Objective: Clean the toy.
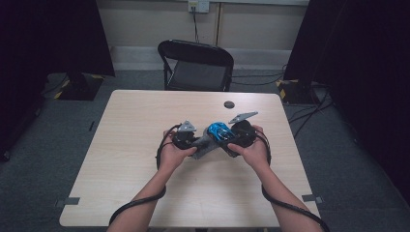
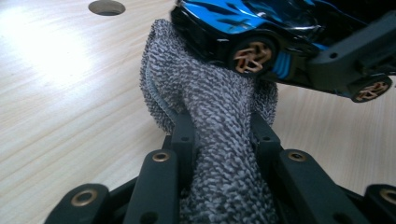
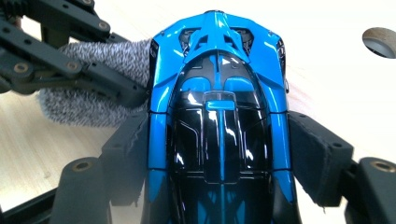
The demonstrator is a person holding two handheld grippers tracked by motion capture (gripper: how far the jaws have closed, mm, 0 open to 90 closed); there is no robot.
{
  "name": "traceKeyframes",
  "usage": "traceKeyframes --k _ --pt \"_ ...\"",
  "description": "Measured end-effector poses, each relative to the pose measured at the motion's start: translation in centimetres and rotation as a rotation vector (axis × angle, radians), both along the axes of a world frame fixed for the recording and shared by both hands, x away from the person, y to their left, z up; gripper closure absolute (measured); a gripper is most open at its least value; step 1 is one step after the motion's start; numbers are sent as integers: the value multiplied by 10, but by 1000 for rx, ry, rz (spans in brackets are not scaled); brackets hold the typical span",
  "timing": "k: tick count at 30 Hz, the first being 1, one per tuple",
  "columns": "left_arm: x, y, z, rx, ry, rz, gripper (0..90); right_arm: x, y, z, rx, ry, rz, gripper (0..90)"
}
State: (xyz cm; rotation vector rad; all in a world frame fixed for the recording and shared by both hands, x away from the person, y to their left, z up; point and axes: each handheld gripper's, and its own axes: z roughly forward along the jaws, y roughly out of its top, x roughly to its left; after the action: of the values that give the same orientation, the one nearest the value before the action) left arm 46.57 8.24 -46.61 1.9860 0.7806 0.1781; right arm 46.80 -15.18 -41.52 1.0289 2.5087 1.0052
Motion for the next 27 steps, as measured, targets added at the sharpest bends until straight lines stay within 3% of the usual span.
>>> traceKeyframes --k 14,27 --pt "-10 -14 -6 -38 27 -39 699 5 7 -2 15 -7 -26 283" --pt "-20 -27 -11 -33 36 -87 699 10 9 -5 34 1 -51 283"
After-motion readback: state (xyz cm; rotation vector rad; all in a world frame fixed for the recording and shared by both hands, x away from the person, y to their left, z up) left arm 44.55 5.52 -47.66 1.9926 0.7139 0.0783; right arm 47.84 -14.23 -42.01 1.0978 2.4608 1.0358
